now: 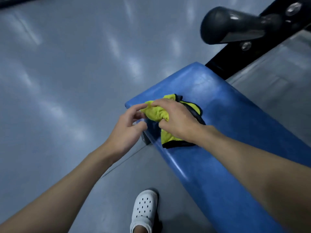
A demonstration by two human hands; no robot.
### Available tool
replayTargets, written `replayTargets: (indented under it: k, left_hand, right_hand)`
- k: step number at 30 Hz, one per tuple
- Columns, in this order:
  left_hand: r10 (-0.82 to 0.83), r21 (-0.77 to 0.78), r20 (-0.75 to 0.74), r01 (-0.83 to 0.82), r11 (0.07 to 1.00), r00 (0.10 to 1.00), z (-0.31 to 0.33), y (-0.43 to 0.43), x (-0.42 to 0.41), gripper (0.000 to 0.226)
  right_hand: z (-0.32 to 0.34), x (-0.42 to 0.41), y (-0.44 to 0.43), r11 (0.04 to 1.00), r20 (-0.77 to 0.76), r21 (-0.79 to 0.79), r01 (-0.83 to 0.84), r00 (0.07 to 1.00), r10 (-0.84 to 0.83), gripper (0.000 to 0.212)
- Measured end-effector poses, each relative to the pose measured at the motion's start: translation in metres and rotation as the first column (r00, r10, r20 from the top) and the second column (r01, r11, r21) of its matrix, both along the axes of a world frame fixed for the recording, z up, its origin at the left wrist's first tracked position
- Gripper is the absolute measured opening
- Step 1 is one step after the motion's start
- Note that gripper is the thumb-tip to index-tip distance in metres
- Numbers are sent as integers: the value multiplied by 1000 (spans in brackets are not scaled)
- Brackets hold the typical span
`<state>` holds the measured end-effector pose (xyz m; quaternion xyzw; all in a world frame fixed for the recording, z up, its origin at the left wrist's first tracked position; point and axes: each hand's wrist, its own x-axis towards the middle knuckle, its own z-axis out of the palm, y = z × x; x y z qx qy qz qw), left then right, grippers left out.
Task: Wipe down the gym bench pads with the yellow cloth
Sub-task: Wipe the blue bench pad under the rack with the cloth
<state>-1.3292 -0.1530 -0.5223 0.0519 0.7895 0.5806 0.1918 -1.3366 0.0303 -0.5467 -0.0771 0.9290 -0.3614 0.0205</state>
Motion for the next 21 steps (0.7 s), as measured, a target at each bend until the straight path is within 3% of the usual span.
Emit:
replayTargets:
  k: [3,7,9,16,21]
  left_hand:
    - [-84,-61,-32,82,995,996,14,42,26,53]
    - [-282,-49,-82,279,959,956,46,124,70,63]
    - [-394,-22,-109,394,919,913,69,172,99,66]
    - [-713,35,-185,730,682,676,182,348,231,25]
    - [-865,43,-251,898,438,434,272,449,339,17]
  right_hand:
    - [18,60,37,962,78,-155,225,973,-215,54]
    - [60,147,110,802,257,-391,452,890,-376,45]
    - [86,196,149,735,286,-418,534,845,-452,42]
    - [204,395,279,416,397,-531,738,651,-647,22]
    - [306,544,328,163,456,-557,814,464,-759,20]
